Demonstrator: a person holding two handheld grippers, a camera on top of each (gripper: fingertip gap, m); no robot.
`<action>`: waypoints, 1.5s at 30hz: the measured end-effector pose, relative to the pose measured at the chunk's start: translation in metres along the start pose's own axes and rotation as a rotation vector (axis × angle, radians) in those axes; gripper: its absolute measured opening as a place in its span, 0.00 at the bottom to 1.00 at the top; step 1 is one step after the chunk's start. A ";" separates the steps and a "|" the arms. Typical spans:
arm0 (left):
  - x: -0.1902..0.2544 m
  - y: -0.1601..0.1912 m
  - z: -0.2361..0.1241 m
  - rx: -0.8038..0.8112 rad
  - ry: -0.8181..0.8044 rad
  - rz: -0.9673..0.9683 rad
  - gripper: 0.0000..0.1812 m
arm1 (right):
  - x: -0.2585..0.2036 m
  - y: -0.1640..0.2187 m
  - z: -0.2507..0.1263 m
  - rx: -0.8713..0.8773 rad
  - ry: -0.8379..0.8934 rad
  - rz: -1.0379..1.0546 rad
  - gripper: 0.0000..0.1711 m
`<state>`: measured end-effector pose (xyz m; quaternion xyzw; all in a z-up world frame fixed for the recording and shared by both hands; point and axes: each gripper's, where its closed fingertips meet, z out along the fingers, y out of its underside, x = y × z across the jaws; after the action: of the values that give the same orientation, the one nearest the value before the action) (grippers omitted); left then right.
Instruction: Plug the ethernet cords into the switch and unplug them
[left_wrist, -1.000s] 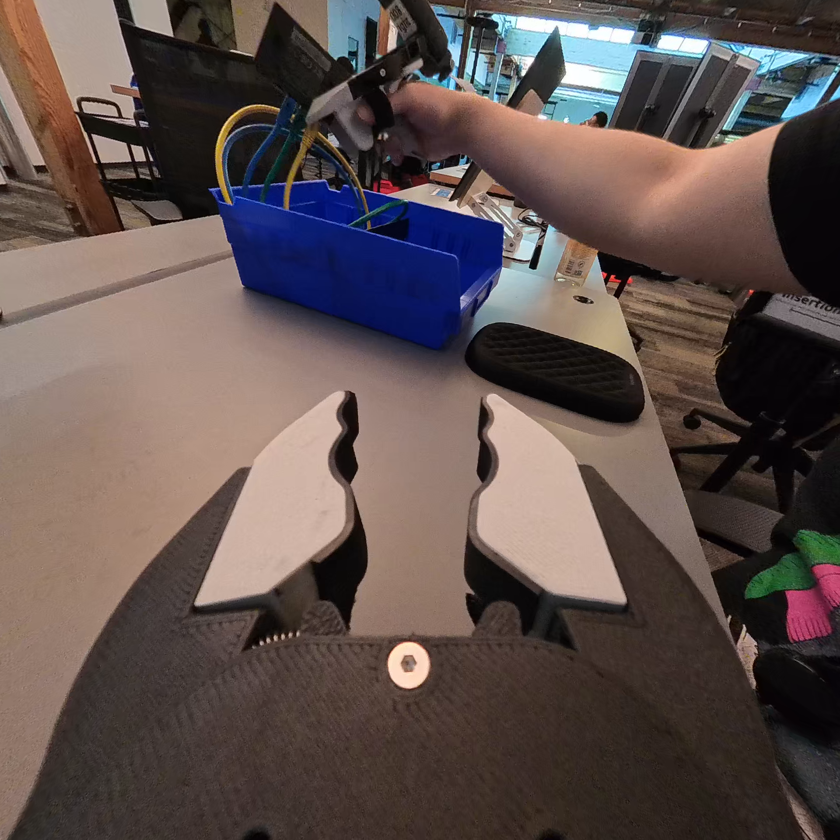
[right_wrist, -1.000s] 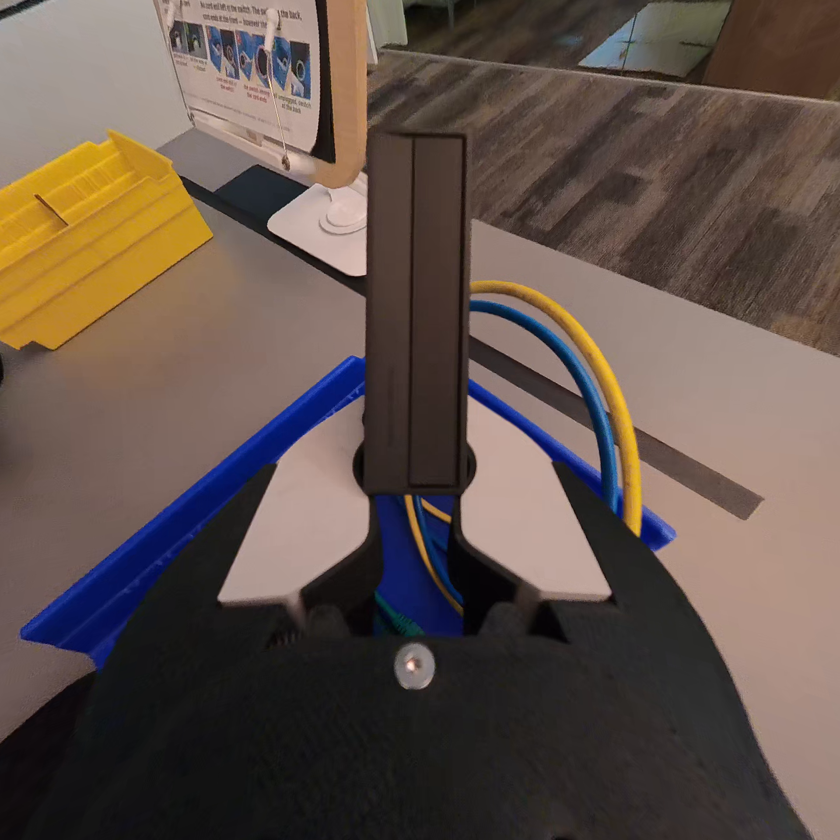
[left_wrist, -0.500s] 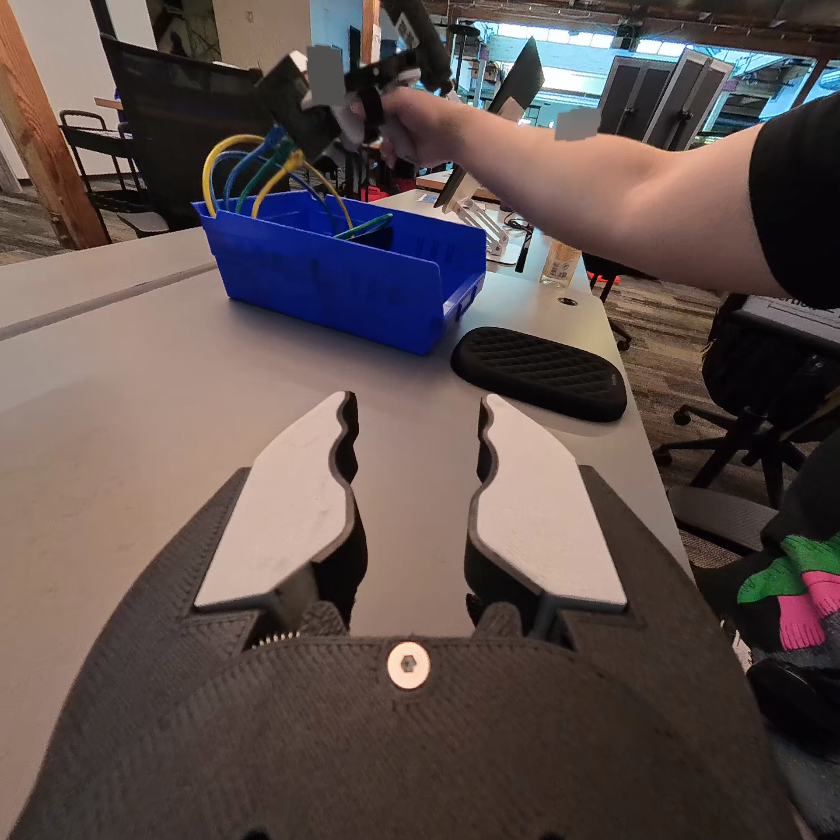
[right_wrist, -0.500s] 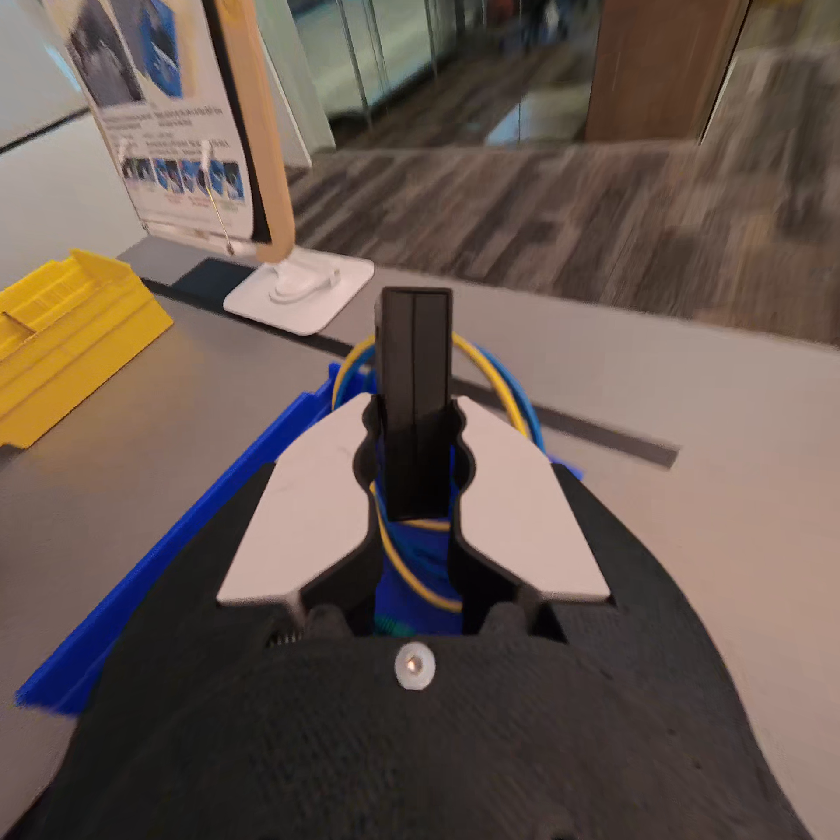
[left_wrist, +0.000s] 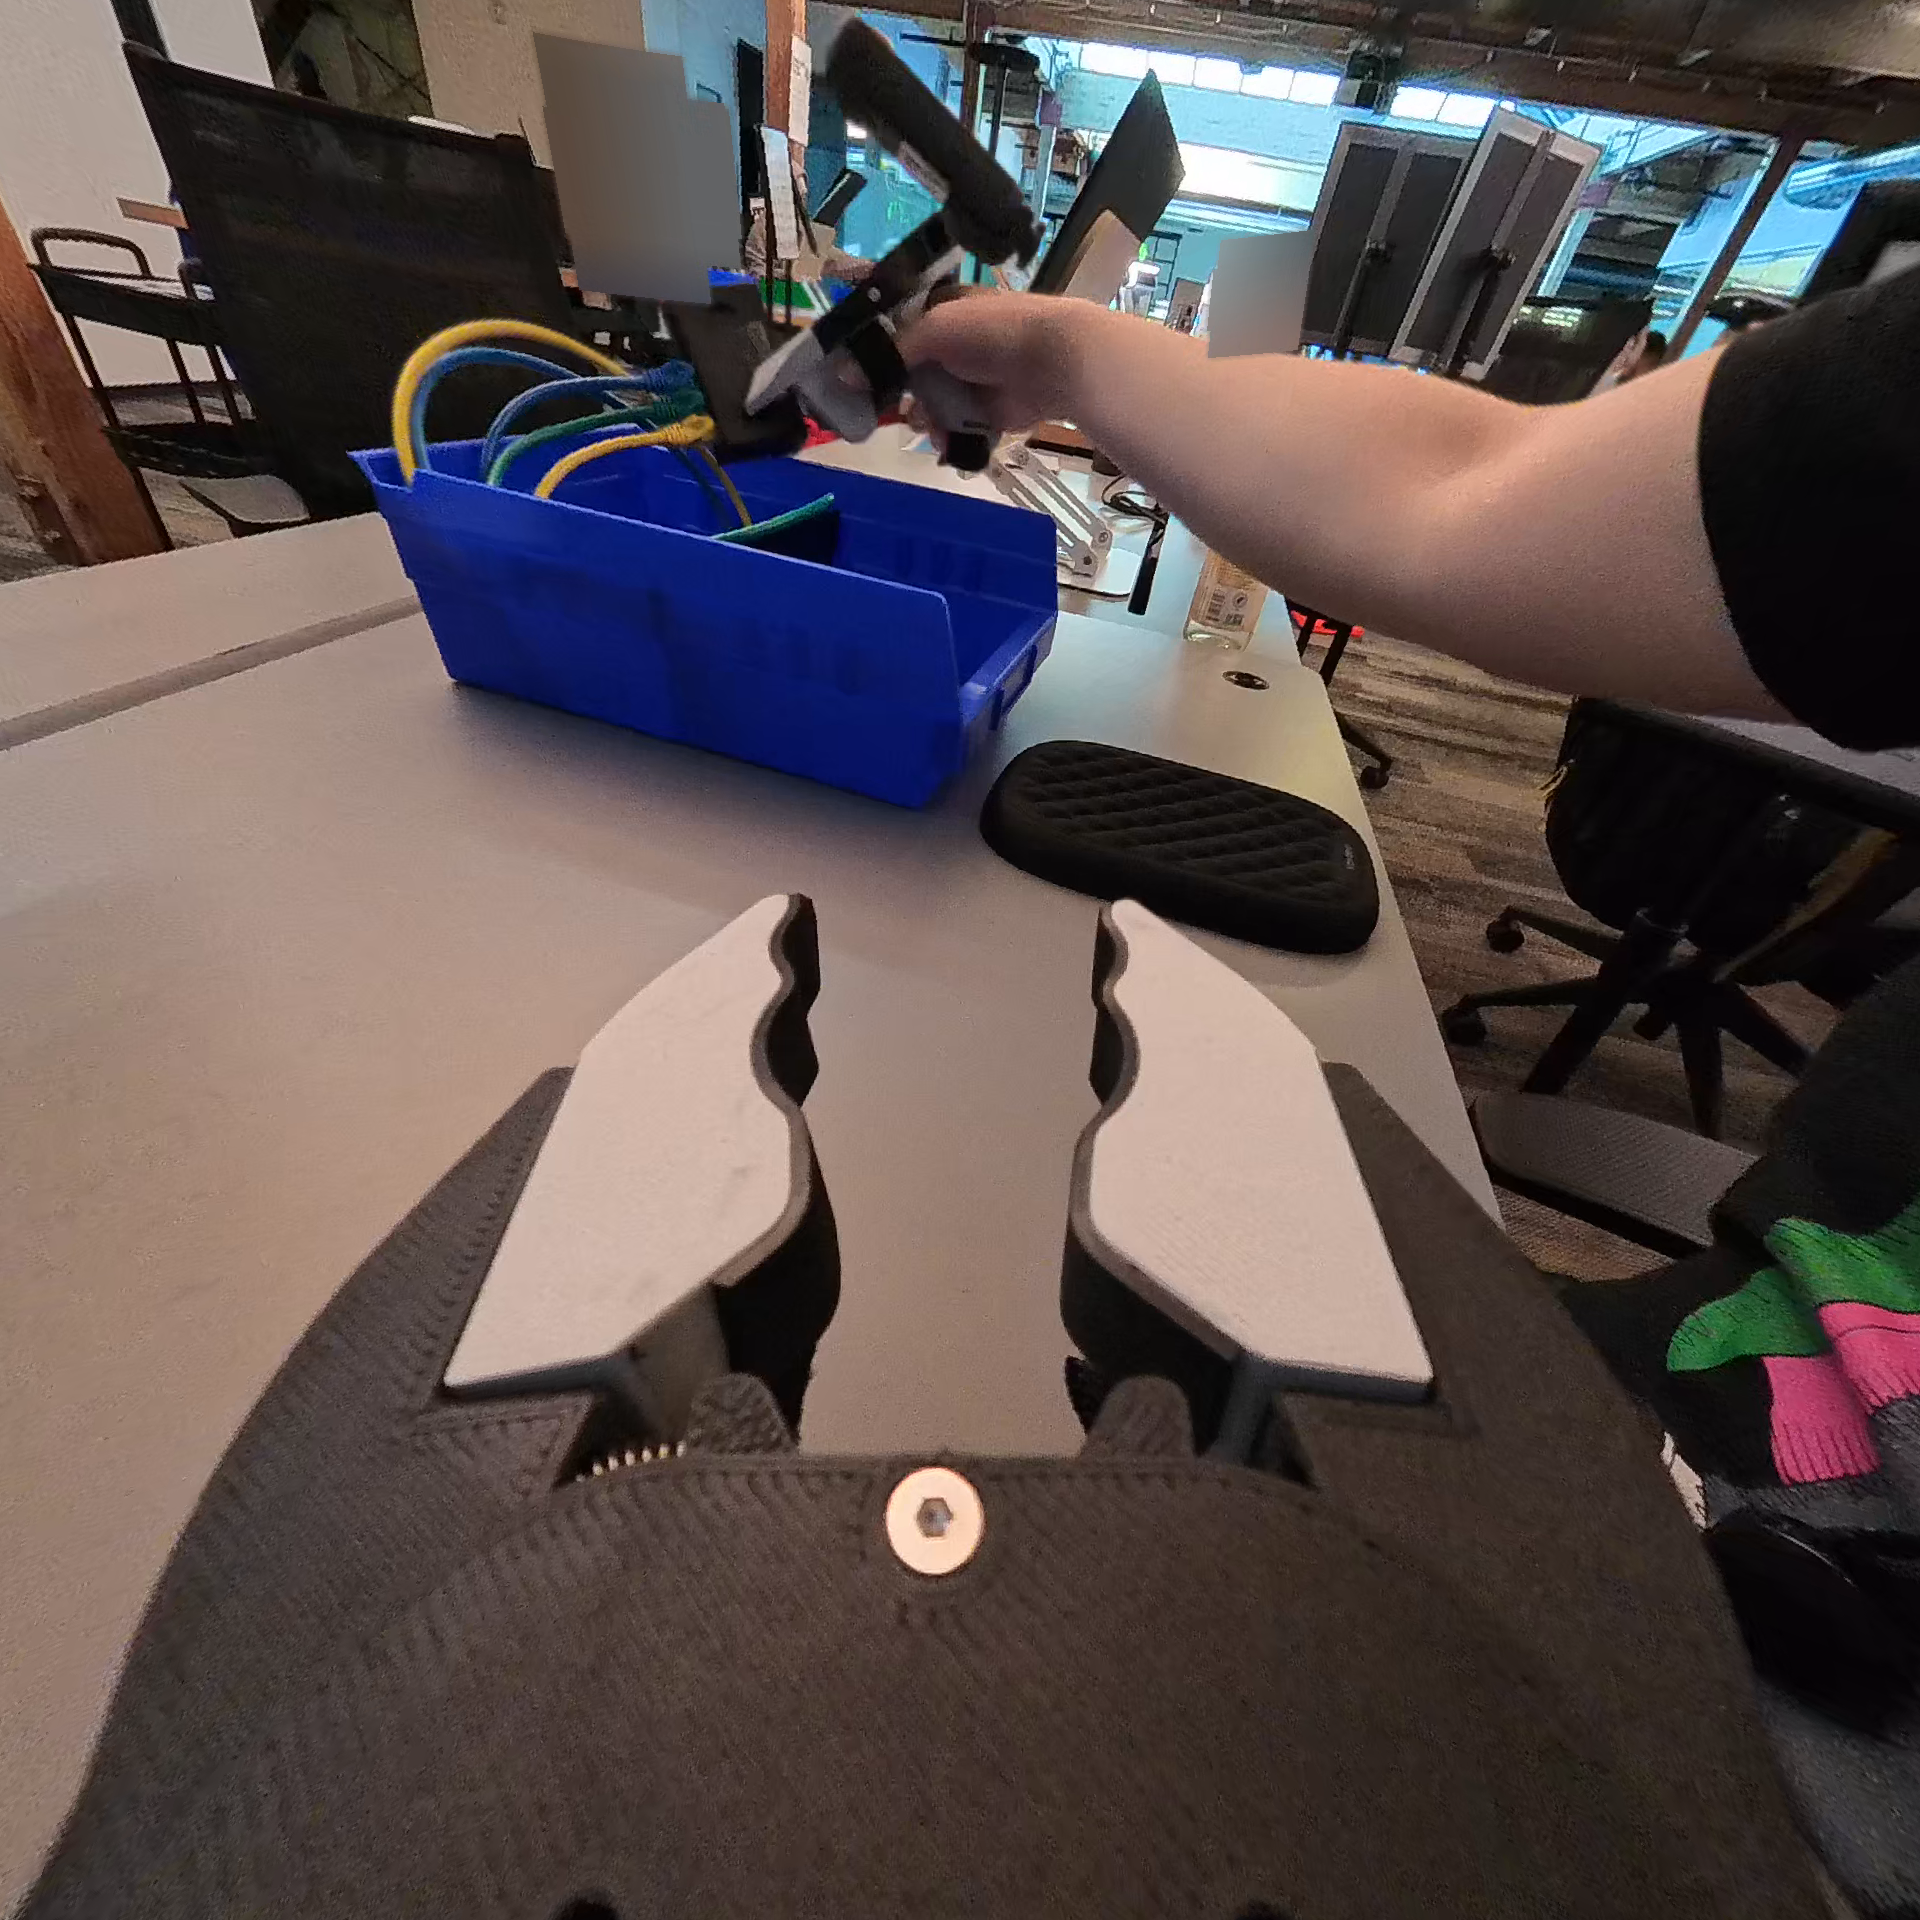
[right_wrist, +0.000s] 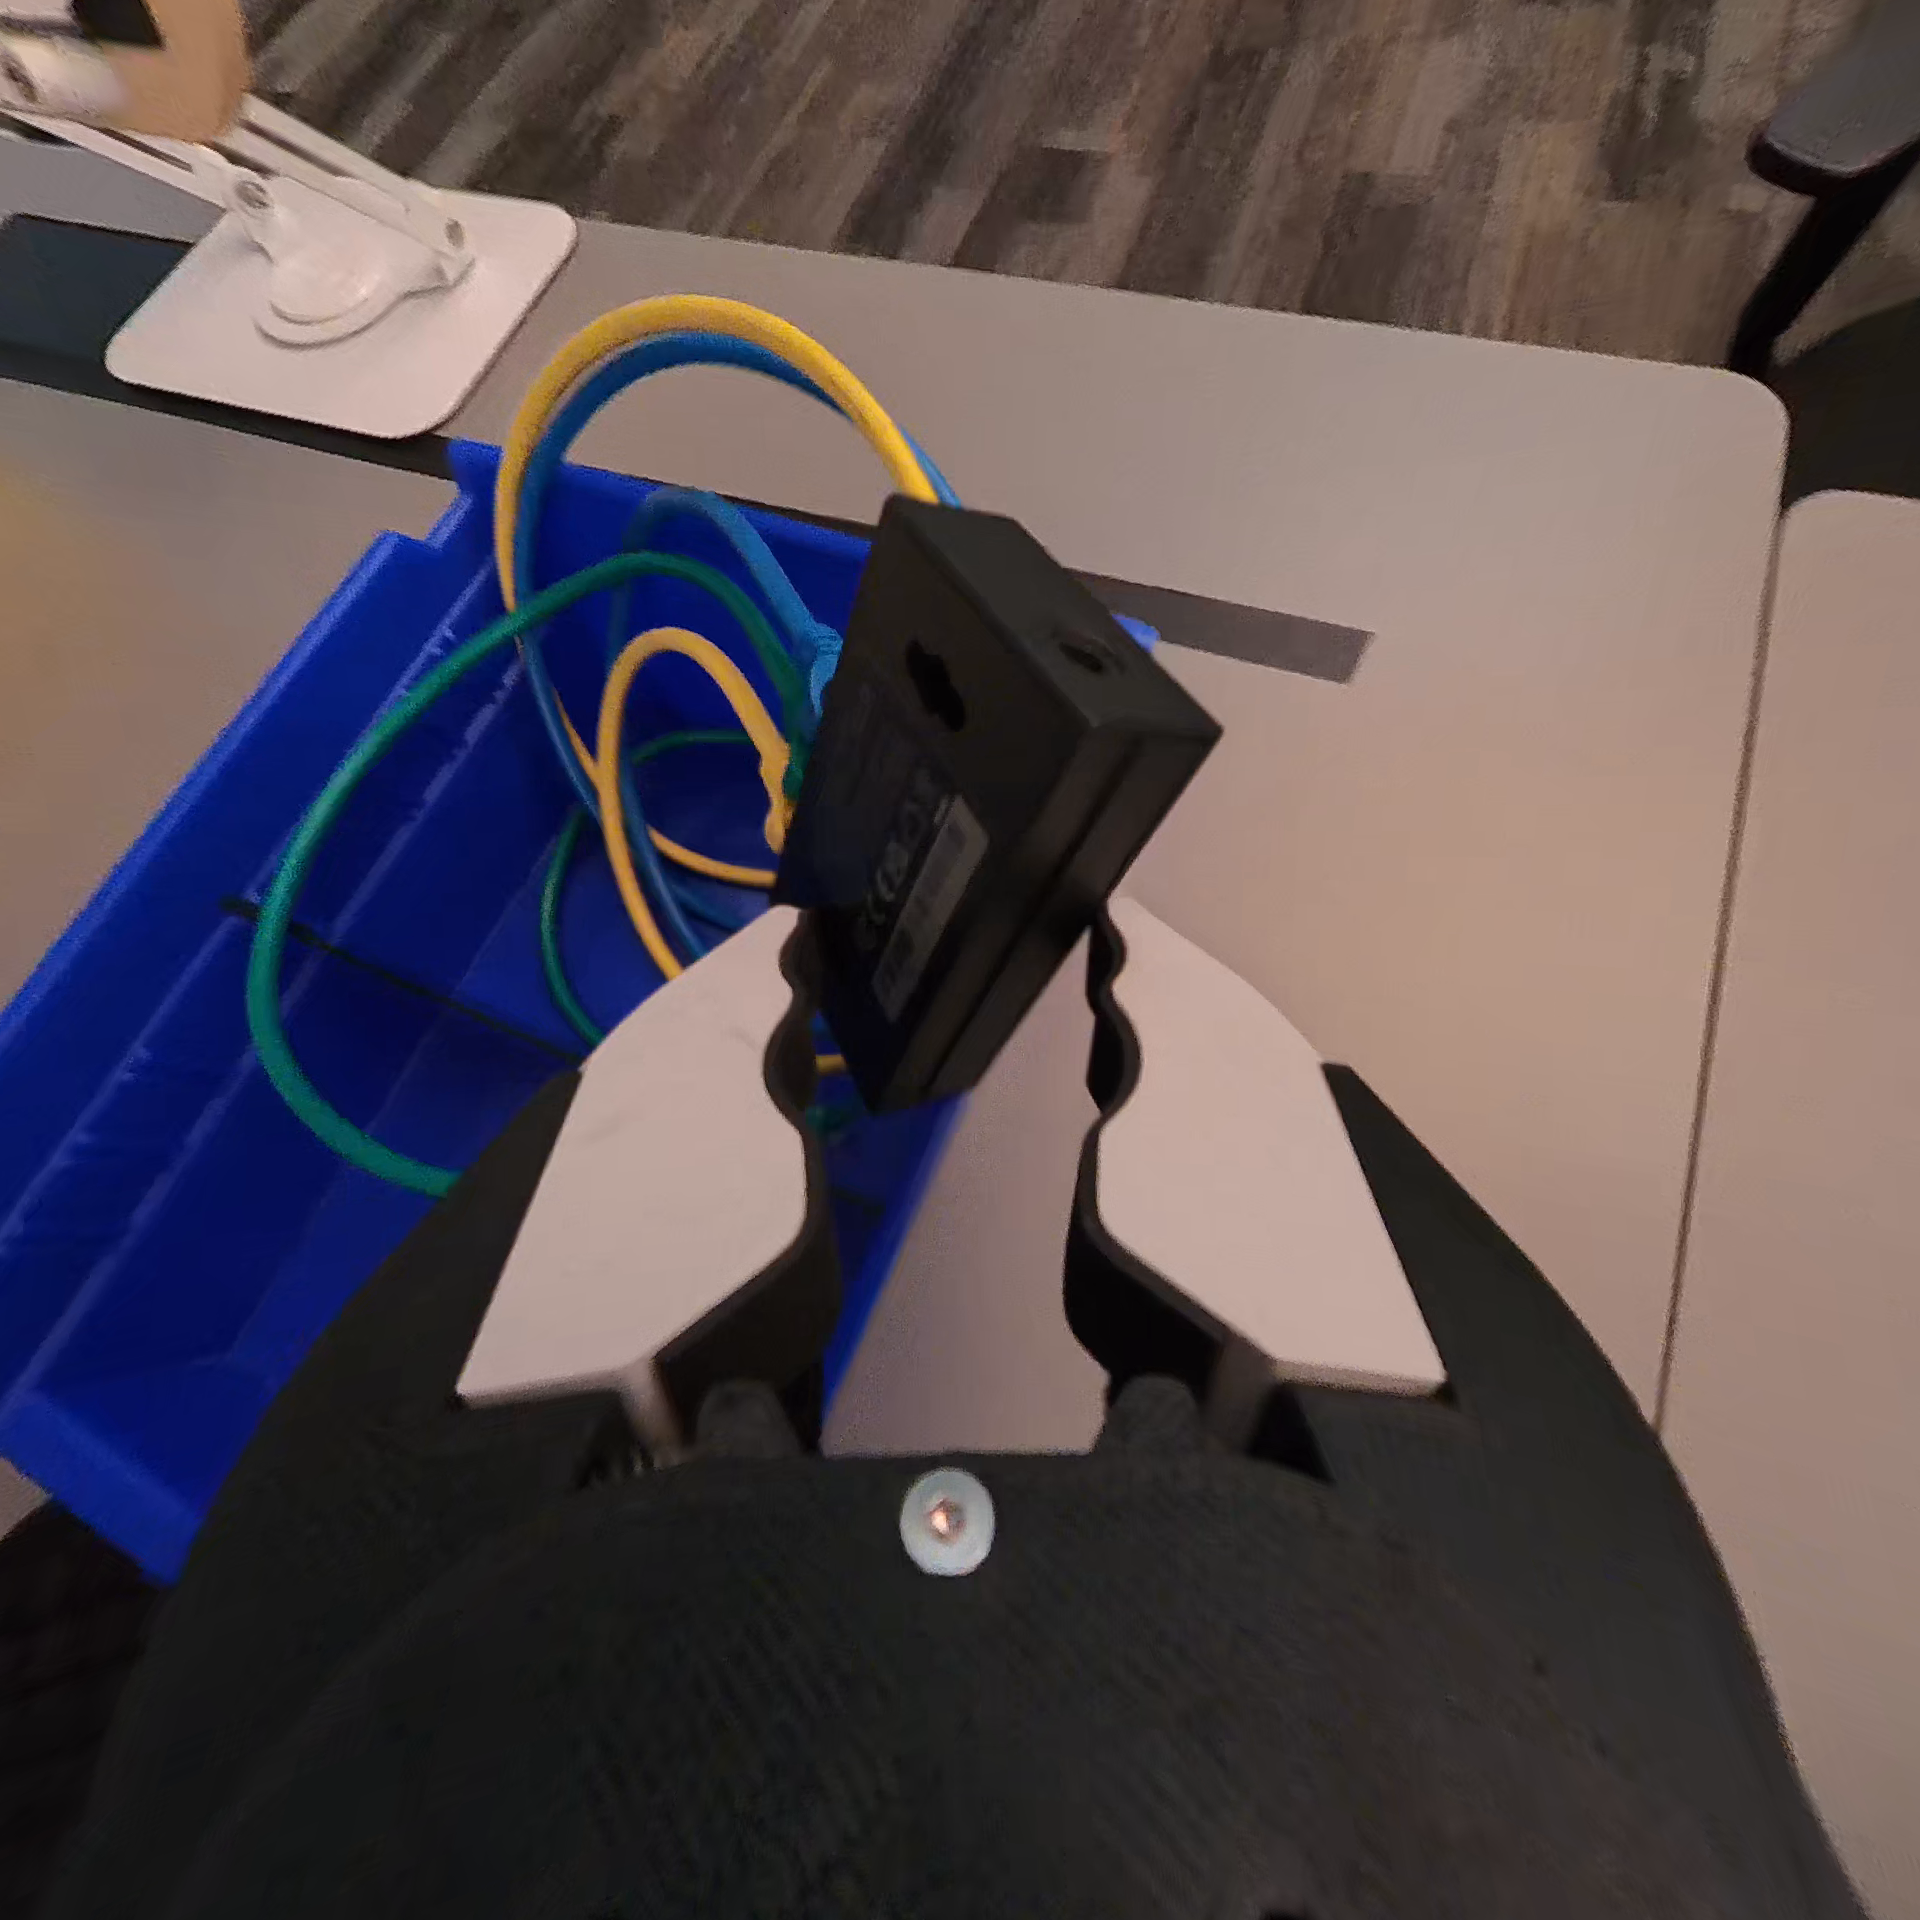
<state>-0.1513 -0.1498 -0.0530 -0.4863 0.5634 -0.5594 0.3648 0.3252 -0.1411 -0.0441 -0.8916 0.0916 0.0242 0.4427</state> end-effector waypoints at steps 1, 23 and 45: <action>0.000 0.000 0.000 0.000 -0.002 0.002 0.27 | 0.002 0.003 -0.004 0.006 0.011 0.001 0.30; -0.158 -0.035 -0.374 -0.264 -1.491 -0.110 0.53 | -0.042 0.123 -0.048 -0.198 0.108 0.237 0.10; -0.225 0.057 -0.280 -0.448 -0.916 -0.265 0.14 | -0.106 0.131 -0.031 -0.411 0.207 -0.020 0.06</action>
<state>-0.3682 0.1370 -0.1088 -0.8143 0.3856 -0.1966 0.3868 0.1958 -0.2282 -0.1156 -0.9617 0.1207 -0.0537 0.2402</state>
